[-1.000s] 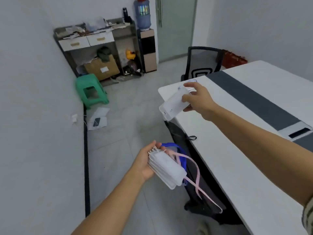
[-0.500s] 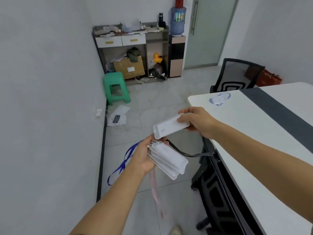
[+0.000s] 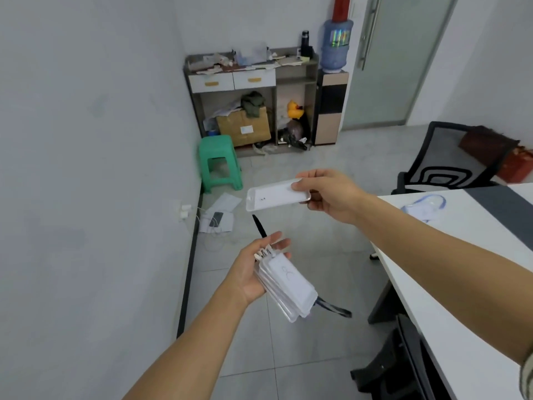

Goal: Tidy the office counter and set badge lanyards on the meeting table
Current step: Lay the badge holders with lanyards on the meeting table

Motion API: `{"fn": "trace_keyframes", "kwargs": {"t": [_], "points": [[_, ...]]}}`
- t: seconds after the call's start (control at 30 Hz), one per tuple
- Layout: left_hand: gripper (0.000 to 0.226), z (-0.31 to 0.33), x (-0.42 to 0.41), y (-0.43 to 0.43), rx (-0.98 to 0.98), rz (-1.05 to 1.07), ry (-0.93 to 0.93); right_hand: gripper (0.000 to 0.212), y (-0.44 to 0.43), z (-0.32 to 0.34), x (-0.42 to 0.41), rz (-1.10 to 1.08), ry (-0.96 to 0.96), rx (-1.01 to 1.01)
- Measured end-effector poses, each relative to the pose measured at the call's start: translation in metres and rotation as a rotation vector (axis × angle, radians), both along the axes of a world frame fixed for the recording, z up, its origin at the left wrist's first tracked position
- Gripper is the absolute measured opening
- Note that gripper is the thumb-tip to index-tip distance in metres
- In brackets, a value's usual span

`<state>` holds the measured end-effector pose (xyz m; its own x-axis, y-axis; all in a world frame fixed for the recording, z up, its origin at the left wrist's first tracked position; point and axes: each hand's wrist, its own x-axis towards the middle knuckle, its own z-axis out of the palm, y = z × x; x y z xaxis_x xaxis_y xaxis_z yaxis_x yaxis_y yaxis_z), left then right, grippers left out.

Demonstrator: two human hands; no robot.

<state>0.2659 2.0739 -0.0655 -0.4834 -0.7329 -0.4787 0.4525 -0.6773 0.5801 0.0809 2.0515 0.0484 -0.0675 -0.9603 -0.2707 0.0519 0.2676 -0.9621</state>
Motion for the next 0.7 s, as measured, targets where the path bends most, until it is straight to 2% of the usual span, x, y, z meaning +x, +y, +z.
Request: {"fn": "trace_keyframes", "kwargs": {"t": [0.27, 0.57, 0.7], "points": [[0.016, 0.000, 0.010, -0.136, -0.005, 0.144, 0.145, 0.017, -0.095, -0.032, -0.011, -0.039, 0.048, 0.082], [0.008, 0.012, -0.023, -0.300, -0.069, -0.002, 0.108, 0.024, -0.194, -0.063, -0.020, -0.136, 0.109, 0.202], [0.024, 0.004, -0.058, -0.342, -0.045, -0.074, 0.104, 0.030, -0.213, -0.081, -0.042, -0.192, 0.222, 0.252]]}}
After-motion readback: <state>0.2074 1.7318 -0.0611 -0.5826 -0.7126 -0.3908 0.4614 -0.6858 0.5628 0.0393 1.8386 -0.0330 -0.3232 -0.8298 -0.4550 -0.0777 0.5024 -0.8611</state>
